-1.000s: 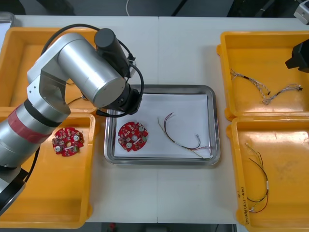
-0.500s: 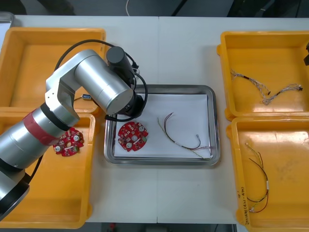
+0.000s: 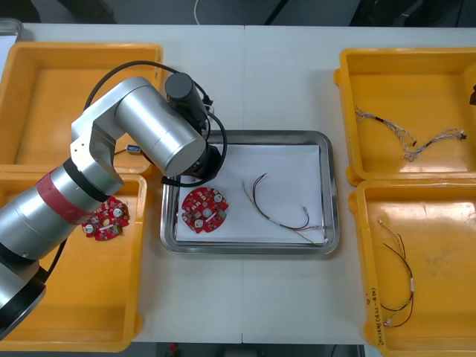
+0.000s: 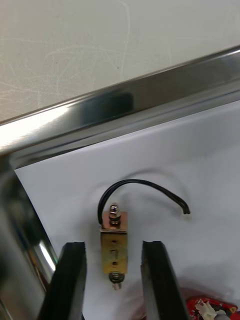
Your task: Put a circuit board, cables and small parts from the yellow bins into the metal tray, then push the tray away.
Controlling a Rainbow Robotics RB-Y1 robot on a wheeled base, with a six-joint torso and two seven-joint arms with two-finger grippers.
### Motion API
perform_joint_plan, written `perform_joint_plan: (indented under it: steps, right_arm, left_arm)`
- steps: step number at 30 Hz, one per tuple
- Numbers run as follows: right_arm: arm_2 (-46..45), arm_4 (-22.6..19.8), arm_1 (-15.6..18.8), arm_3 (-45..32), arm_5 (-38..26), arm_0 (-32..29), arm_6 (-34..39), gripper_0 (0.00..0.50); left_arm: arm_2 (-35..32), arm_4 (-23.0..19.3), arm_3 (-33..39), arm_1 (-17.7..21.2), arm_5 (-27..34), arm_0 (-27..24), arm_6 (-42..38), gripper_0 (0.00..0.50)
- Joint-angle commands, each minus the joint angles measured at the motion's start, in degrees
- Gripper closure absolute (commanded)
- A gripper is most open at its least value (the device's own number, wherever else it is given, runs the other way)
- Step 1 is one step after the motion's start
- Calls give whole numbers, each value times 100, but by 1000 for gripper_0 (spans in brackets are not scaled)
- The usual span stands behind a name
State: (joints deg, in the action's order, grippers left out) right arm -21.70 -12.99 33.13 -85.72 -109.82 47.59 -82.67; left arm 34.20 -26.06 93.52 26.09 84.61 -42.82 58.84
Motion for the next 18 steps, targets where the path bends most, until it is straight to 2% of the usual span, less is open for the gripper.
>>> perform_joint_plan:
  steps: [1,7,11,18]
  right_arm:
    - [-344,25,-166,117,-18,251,1007,0]
    - [-423,-54,-245,415,-18,269,2211,0]
    - [-414,-107,-245,688,110,365,2835,0]
    - [-335,-2,-254,1171,611,568,3441,0]
  left_arm:
    - [78,154,70,-130,-58,-270,40,0]
    - [-107,145,211,-121,56,-270,49,0]
    - [-423,83,571,-121,583,-270,67,0]
    - [-1117,-163,1265,19,1524,-270,225,0]
